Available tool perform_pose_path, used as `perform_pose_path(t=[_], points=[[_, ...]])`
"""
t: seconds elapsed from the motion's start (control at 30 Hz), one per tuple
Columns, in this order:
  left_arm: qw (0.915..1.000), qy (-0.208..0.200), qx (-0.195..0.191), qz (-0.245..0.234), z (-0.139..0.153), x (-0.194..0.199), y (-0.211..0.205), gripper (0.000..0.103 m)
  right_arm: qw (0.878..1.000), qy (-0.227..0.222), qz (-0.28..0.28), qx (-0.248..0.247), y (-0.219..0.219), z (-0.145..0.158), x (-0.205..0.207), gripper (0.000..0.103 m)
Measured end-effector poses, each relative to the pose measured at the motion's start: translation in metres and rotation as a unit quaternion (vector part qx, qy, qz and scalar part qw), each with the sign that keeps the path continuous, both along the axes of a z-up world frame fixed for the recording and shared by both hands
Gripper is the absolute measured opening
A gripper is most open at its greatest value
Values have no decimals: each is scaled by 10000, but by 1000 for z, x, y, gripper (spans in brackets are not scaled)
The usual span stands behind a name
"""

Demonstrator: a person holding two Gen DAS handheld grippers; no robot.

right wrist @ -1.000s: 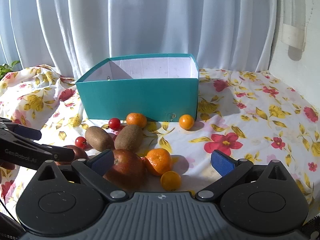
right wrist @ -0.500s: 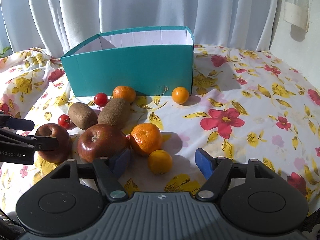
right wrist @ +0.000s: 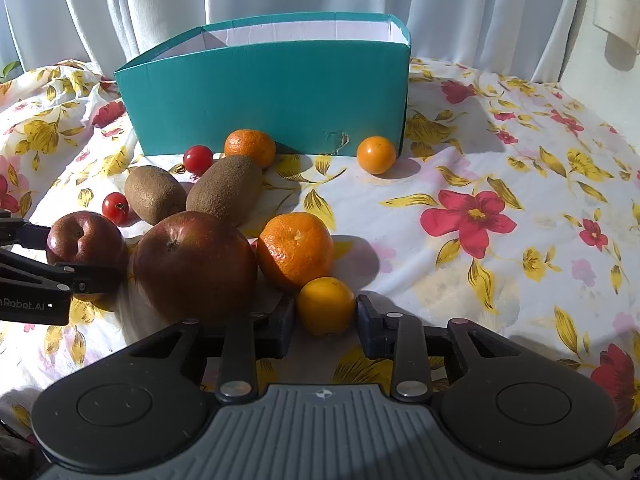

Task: Organize fruits
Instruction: 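Grasp the red apple with the left tool while the right tool grasps a kumquat, then carry apple and kumquat over the teal box and open both tools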

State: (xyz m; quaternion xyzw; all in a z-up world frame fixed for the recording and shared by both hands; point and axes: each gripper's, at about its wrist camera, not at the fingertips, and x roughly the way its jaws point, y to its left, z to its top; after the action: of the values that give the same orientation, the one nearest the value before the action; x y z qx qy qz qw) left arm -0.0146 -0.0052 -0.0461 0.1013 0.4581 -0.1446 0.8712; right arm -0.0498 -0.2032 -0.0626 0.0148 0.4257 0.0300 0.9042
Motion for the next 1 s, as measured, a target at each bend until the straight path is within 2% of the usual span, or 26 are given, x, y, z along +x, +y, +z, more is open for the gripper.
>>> perform_pose_path(t=[0.27,0.6,0.77,1.0], points=[[9996,134,-231,25,-13,8,5,77,10000,-38,42,-80,2,0,-1,30],[9999,75,-139,-51,-9,6,3,76,9999,-80,-7,-65,1,5,-3,30],[9993,-111,-325,-139,18,-1,4,76,9994,-309,-66,-127,-2,27,-5,30],[9967,-732,-348,-90,84,8,-11,76,9967,-802,-82,-137,-1,67,7,30]])
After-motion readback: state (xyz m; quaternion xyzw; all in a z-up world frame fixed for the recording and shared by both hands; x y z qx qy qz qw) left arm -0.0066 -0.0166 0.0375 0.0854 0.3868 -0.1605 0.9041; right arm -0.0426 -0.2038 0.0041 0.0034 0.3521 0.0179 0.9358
